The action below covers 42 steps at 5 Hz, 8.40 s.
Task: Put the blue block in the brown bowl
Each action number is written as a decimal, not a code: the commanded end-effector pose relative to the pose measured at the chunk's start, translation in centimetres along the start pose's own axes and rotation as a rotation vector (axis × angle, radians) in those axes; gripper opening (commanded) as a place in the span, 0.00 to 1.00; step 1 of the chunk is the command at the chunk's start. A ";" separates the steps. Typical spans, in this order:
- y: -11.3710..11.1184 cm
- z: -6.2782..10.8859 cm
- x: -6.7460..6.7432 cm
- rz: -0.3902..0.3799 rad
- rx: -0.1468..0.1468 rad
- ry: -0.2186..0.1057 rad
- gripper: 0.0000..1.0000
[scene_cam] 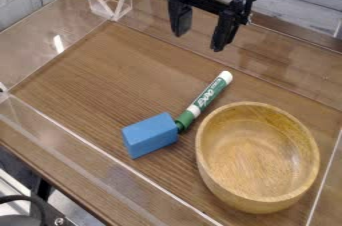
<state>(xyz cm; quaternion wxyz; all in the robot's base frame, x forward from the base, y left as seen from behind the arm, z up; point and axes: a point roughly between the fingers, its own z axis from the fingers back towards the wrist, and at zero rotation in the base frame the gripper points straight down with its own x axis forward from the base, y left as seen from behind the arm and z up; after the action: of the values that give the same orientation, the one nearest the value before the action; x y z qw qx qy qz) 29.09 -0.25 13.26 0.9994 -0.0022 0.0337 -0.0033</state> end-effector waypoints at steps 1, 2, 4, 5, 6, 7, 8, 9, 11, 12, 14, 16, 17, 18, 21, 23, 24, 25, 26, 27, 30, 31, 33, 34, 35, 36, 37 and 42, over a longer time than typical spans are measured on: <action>0.0 -0.7 -0.9 -0.119 0.004 0.009 1.00; -0.1 -1.1 -2.6 -0.319 0.016 -0.007 1.00; 0.4 -2.2 -5.2 -0.624 0.050 -0.041 1.00; 0.6 -2.6 -5.7 -0.657 0.057 -0.051 1.00; 0.7 -3.2 -5.9 -0.673 0.062 -0.060 1.00; 0.8 -3.8 -6.3 -0.682 0.064 -0.069 1.00; 0.9 -4.3 -6.6 -0.688 0.069 -0.079 1.00; 1.1 -4.9 -6.9 -0.701 0.073 -0.089 1.00; 1.3 -5.8 -7.2 -0.720 0.083 -0.113 1.00; 1.5 -6.4 -7.3 -0.713 0.086 -0.127 1.00; 1.7 -7.2 -7.4 -0.699 0.091 -0.165 1.00; 1.8 -8.0 -7.5 -0.687 0.085 -0.188 1.00; 1.8 -8.4 -7.6 -0.683 0.081 -0.197 1.00; 1.8 -8.7 -7.6 -0.681 0.077 -0.207 1.00; 1.8 -9.5 -7.6 -0.667 0.054 -0.217 0.00; 1.9 -9.9 -7.6 -0.651 0.035 -0.219 0.00; 1.9 -10.1 -7.6 -0.642 0.025 -0.221 0.00; 2.0 -10.3 -7.6 -0.633 0.015 -0.222 0.00; 2.0 -10.6 -7.6 -0.624 0.004 -0.224 0.00; 2.1 -10.8 -7.6 -0.615 -0.006 -0.226 0.00; 2.3 -11.6 -7.6 -0.588 -0.032 -0.233 0.00; 2.4 -11.8 -7.7 -0.579 -0.040 -0.235 0.00; 2.6 -12.1 -7.7 -0.561 -0.054 -0.239 0.00; 2.7 -12.3 -7.6 -0.553 -0.061 -0.242 0.00; 2.8 -12.3 -7.6 -0.545 -0.067 -0.243 0.00; 2.9 -12.5 -7.6 -0.538 -0.073 -0.245 1.00; 3.0 -12.0 -7.5 -0.531 -0.075 -0.243 0.00; 3.2 -10.3 -7.4 -0.495 -0.079 -0.221 0.00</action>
<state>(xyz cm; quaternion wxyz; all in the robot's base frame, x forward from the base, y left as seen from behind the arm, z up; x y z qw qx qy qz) 19.84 2.58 2.28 0.9664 -0.0648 -0.0504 -0.2435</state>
